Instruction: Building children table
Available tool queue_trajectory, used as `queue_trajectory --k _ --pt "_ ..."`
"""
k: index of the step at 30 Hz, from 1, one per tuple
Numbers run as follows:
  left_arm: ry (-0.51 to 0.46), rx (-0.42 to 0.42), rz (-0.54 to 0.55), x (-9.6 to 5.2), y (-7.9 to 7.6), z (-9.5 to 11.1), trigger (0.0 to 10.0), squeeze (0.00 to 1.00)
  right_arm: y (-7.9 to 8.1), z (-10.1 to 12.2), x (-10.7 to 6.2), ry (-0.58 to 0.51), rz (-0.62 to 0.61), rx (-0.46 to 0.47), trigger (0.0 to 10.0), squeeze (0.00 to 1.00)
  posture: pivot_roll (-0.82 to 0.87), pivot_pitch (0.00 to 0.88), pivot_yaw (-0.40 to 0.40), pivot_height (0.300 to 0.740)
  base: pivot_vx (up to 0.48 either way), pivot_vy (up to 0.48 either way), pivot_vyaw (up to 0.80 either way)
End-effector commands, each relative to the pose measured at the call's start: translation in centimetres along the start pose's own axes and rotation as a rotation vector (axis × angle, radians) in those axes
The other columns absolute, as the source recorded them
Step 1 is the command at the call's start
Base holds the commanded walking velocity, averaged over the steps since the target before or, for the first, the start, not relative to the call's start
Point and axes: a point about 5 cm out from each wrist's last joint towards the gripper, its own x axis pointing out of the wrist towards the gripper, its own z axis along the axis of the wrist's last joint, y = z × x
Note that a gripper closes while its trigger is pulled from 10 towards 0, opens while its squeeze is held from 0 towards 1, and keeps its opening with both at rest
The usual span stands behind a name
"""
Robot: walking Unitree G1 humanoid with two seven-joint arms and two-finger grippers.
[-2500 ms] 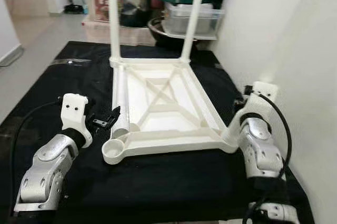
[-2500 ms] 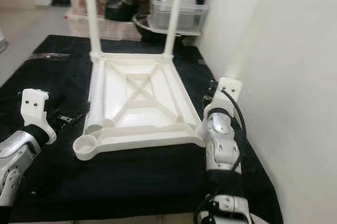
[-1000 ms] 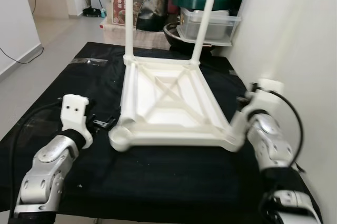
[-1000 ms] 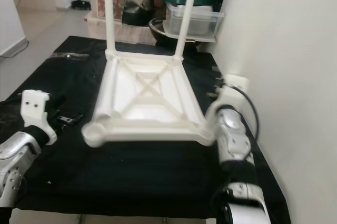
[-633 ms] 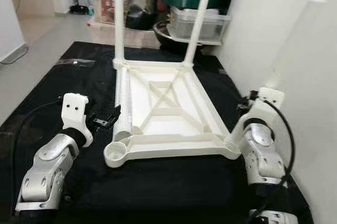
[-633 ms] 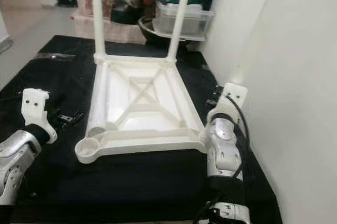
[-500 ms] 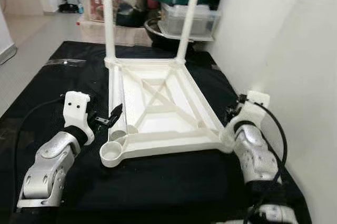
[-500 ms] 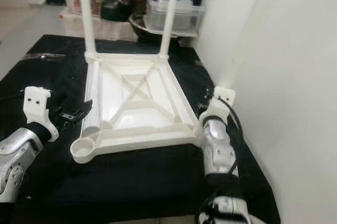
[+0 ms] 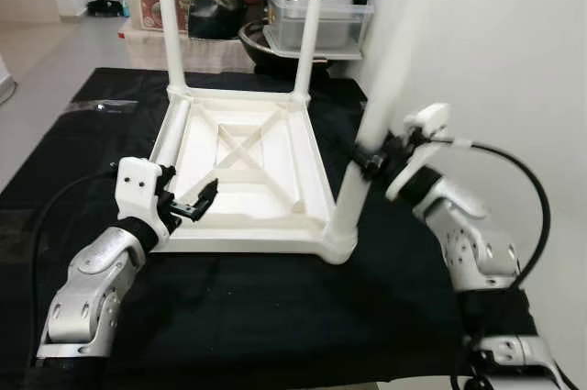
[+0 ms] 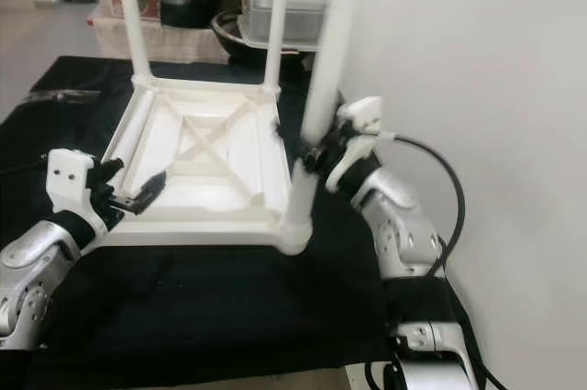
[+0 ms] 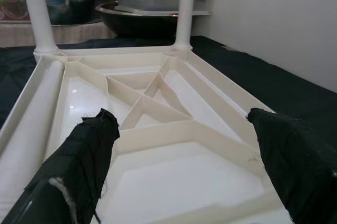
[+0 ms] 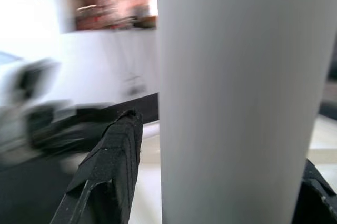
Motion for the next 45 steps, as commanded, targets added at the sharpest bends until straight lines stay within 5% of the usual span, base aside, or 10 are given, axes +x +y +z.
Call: queue_trajectory --k 1,7,8,9,20,25,26,30,31,45 --pt "0.001 0.008 0.000 0.1 0.1 -0.1 10.0 0.00 1.3 -0.8 0.6 0.029 0.104 0.037 10.0 0.00 0.11 0.000 -0.143 0.740 0.000 0.000 0.00" --pt "0.009 0.011 0.014 -0.5 0.2 -0.4 10.0 0.00 3.0 -2.8 2.3 0.089 0.212 0.056 10.0 0.00 0.13 0.000 -0.153 0.740 0.000 0.000 0.00" --pt "0.010 0.012 0.016 -0.5 0.2 -0.4 10.0 0.00 2.2 -3.5 2.5 0.121 0.123 0.045 0.5 0.00 0.13 0.000 -0.154 0.740 0.000 0.000 0.00" --pt "0.010 0.011 0.018 -0.5 0.3 -0.4 10.0 0.00 0.7 -4.5 2.4 0.179 -0.026 0.035 0.0 0.00 0.12 0.000 -0.151 0.740 0.000 0.000 0.00" --pt "0.016 0.006 0.011 -0.1 0.0 -0.5 10.0 0.00 -7.8 -8.8 -10.8 0.415 -1.543 0.088 0.0 0.00 0.09 0.000 -0.128 0.740 0.000 0.000 0.00" --pt "0.017 0.005 0.002 0.0 -0.1 -0.6 10.0 0.00 -6.3 -9.0 -10.1 0.408 -1.496 0.075 0.0 0.00 0.08 0.000 -0.116 0.740 0.000 0.000 0.00" --pt "0.018 0.005 0.000 0.1 -0.1 -0.6 10.0 0.00 -6.0 -9.0 -9.3 0.399 -1.453 0.082 10.0 0.00 0.07 0.000 -0.114 0.740 0.000 0.000 0.00" --pt "0.017 0.003 -0.006 0.3 -0.1 -0.5 10.0 0.00 -5.8 -7.9 -6.8 0.279 -1.324 0.096 10.0 0.00 0.07 0.000 -0.114 0.740 0.000 0.000 0.00" --pt "0.015 0.002 -0.007 0.3 -0.2 -0.5 10.0 0.00 -6.1 -7.5 -6.6 0.251 -1.329 0.083 10.0 1.00 0.08 0.000 -0.115 0.740 0.000 0.000 0.00" --pt "0.011 0.000 0.002 0.1 -0.1 -0.6 10.0 0.00 -8.5 -0.2 -4.2 -0.146 -0.903 0.162 10.0 0.00 0.08 0.000 -0.128 0.740 0.000 0.000 0.00"
